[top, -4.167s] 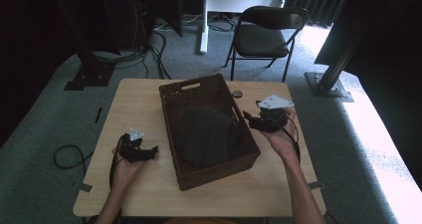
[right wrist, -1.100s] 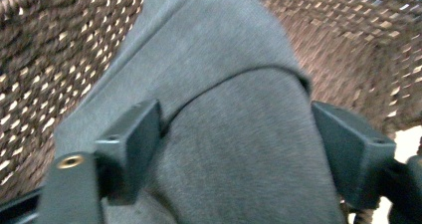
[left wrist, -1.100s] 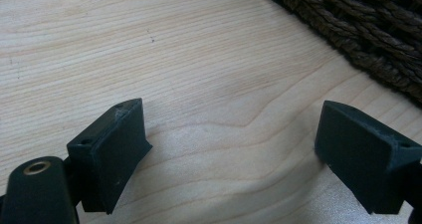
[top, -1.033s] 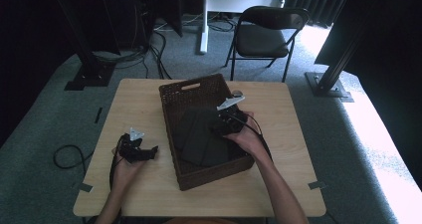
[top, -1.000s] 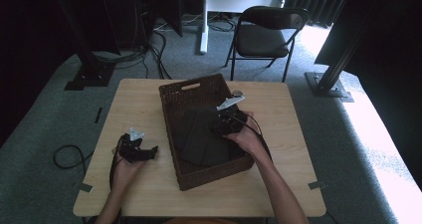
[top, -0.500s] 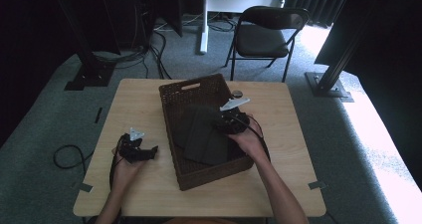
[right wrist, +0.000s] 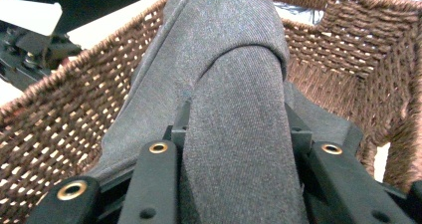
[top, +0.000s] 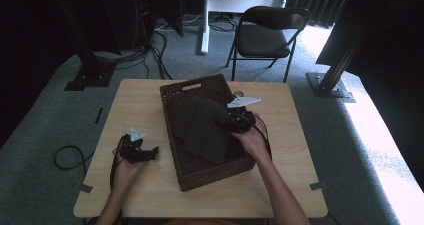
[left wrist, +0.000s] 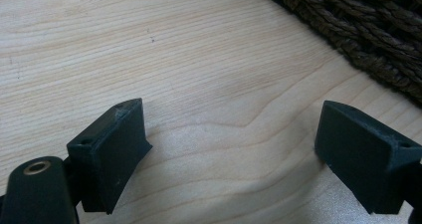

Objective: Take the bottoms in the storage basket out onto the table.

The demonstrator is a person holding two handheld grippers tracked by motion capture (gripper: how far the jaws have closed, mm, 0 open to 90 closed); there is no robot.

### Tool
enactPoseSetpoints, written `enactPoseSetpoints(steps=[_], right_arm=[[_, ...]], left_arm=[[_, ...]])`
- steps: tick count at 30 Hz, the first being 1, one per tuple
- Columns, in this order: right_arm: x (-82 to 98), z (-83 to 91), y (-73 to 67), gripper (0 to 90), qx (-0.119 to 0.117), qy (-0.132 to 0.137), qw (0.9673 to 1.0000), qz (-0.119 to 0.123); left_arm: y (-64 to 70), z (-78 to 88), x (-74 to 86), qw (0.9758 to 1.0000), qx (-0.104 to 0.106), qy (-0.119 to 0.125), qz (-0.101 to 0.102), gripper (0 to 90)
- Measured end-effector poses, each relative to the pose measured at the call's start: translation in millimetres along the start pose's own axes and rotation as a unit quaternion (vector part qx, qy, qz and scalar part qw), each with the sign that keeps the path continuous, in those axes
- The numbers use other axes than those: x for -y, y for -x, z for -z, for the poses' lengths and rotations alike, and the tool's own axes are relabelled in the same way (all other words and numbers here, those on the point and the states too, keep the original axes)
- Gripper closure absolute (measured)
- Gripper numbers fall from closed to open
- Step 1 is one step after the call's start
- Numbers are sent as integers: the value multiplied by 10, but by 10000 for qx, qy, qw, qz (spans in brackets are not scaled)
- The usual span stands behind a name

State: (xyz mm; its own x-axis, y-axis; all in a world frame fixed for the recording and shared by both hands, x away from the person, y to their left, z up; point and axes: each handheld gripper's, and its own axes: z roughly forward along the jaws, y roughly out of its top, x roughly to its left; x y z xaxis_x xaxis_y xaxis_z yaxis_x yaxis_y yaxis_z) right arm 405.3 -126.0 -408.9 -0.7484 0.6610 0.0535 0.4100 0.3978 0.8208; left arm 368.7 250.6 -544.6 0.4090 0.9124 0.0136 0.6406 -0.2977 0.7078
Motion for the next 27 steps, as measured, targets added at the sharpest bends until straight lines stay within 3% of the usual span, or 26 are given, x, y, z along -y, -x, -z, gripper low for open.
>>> enactPoseSetpoints(steps=[27], right_arm=[[-214,143,-69,627,48,177,9998,85]], left_arm=[[-1,-1,-3,10000,2,-4,1,130]])
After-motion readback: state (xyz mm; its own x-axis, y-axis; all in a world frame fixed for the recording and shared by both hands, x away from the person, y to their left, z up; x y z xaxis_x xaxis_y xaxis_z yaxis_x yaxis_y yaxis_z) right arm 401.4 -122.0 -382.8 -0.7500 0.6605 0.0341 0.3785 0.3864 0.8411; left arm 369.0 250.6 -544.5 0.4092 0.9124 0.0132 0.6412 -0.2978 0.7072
